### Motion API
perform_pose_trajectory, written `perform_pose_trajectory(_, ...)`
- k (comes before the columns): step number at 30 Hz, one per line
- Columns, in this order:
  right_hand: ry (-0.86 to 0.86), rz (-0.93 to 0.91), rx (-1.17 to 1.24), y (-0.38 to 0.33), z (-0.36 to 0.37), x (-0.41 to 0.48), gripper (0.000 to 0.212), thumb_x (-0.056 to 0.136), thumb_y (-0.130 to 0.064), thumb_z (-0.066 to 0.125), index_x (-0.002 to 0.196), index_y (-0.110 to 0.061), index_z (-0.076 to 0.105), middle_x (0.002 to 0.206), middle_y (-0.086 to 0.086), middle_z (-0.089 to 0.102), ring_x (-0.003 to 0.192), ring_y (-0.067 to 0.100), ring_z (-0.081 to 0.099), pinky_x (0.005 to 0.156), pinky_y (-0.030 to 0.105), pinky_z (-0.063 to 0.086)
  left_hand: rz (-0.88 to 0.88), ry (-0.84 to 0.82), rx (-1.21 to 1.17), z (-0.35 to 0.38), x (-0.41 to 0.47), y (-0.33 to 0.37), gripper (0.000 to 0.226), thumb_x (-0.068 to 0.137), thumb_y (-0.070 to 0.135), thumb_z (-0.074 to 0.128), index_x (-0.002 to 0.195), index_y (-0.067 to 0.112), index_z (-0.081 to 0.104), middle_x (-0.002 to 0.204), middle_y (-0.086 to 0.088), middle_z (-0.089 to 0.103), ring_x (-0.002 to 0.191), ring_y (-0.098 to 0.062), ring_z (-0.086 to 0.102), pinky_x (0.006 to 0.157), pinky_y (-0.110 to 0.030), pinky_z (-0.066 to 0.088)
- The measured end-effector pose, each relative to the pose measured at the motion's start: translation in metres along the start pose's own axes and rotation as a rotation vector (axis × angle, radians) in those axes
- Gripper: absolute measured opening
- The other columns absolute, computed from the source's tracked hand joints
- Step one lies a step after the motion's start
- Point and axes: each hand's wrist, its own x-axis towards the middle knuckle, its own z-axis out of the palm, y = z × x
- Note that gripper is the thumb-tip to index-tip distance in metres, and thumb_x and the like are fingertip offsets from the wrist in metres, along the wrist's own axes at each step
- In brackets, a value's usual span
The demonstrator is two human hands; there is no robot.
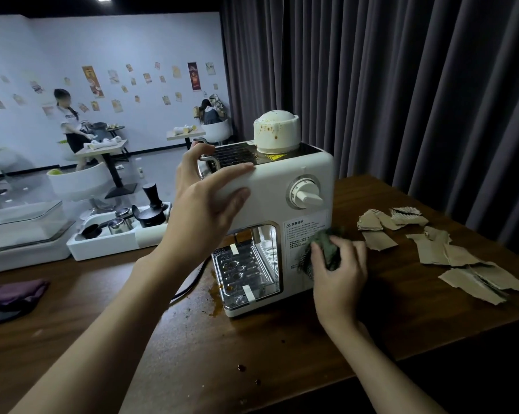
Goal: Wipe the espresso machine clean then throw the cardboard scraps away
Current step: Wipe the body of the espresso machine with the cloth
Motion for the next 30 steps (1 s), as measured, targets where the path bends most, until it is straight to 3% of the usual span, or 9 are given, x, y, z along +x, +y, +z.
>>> perform_pose_trajectory(6, -0.148, -0.131, -0.001, 0.003, 0.002, -0.013, 0.022, 0.080, -0.012, 0.076, 0.097, -0.001, 0.066, 0.100, 0.002, 0.052, 0.087, 0.008, 0.054, 0.071, 0.005, 0.045, -0.001, 0.005, -0.011, 0.000, 0.000, 0.001, 0.034, 0.092, 0.031, 0.070, 0.125, 0.037, 0.067, 0.148, -0.006, 0.030, 0.142, -0.025, 0.028, 0.116, -0.047, 0.033)
perform_pose_trajectory(8, -0.116, -0.073, 0.009, 0.008, -0.003, -0.007, 0.024, 0.080, -0.012, 0.077, 0.099, -0.002, 0.067, 0.102, 0.005, 0.054, 0.089, 0.011, 0.056, 0.075, 0.005, 0.046, 0.000, -0.004, -0.004, -0.001, 0.000, 0.000, 0.035, 0.091, 0.033, 0.070, 0.126, 0.037, 0.067, 0.148, -0.006, 0.030, 0.142, -0.024, 0.028, 0.117, -0.047, 0.033)
perform_pose_trajectory(11, -0.025, 0.074, 0.006, 0.009, -0.003, -0.005, 0.024, 0.081, -0.012, 0.077, 0.100, -0.002, 0.065, 0.104, 0.006, 0.055, 0.091, 0.016, 0.058, 0.075, 0.019, 0.052, 0.013, -0.008, 0.014, -0.002, -0.001, -0.001, 0.038, 0.090, 0.033, 0.071, 0.128, 0.036, 0.065, 0.148, -0.006, 0.030, 0.143, -0.025, 0.027, 0.117, -0.041, 0.029)
perform_pose_trajectory(17, -0.233, -0.124, -0.045, 0.009, 0.001, -0.026, 0.024, 0.077, -0.009, 0.079, 0.094, -0.001, 0.065, 0.099, 0.006, 0.054, 0.086, 0.013, 0.056, 0.071, 0.006, 0.042, 0.047, -0.001, 0.026, -0.002, -0.001, -0.005, 0.042, 0.089, 0.034, 0.072, 0.130, 0.034, 0.064, 0.149, -0.005, 0.031, 0.140, -0.017, 0.026, 0.112, -0.033, 0.027)
perform_pose_trajectory(20, -0.196, -0.038, -0.027, 0.015, -0.006, -0.016, 0.022, 0.080, -0.009, 0.077, 0.096, -0.001, 0.065, 0.102, 0.006, 0.054, 0.089, 0.015, 0.057, 0.071, 0.001, 0.043, 0.067, -0.021, 0.023, -0.004, -0.001, -0.010, 0.044, 0.088, 0.035, 0.072, 0.131, 0.035, 0.062, 0.152, -0.004, 0.028, 0.142, -0.016, 0.025, 0.113, -0.031, 0.027)
perform_pose_trajectory(23, -0.105, 0.144, -0.042, 0.016, -0.007, -0.014, 0.021, 0.084, -0.013, 0.074, 0.098, -0.003, 0.063, 0.105, 0.004, 0.053, 0.094, 0.018, 0.058, 0.065, 0.003, 0.040, 0.086, -0.028, 0.022, -0.003, -0.002, -0.013, 0.044, 0.089, 0.037, 0.071, 0.132, 0.035, 0.061, 0.154, -0.006, 0.026, 0.145, -0.022, 0.026, 0.114, -0.031, 0.026)
perform_pose_trajectory(27, -0.248, 0.030, -0.091, 0.015, 0.000, -0.035, 0.020, 0.082, -0.014, 0.076, 0.092, -0.005, 0.062, 0.098, 0.001, 0.051, 0.080, 0.012, 0.055, 0.064, 0.011, 0.042, 0.077, -0.029, -0.002, -0.001, -0.002, -0.015, 0.047, 0.086, 0.040, 0.068, 0.132, 0.034, 0.061, 0.155, -0.006, 0.024, 0.146, -0.022, 0.024, 0.115, -0.030, 0.026)
perform_pose_trajectory(30, -0.273, 0.057, -0.110, 0.021, -0.005, -0.028, 0.022, 0.083, -0.018, 0.075, 0.095, -0.006, 0.062, 0.101, 0.003, 0.054, 0.083, 0.013, 0.056, 0.064, 0.015, 0.044, 0.084, -0.041, -0.003, -0.002, -0.003, -0.017, 0.048, 0.086, 0.039, 0.071, 0.132, 0.035, 0.060, 0.156, -0.004, 0.021, 0.147, -0.022, 0.022, 0.116, -0.034, 0.028)
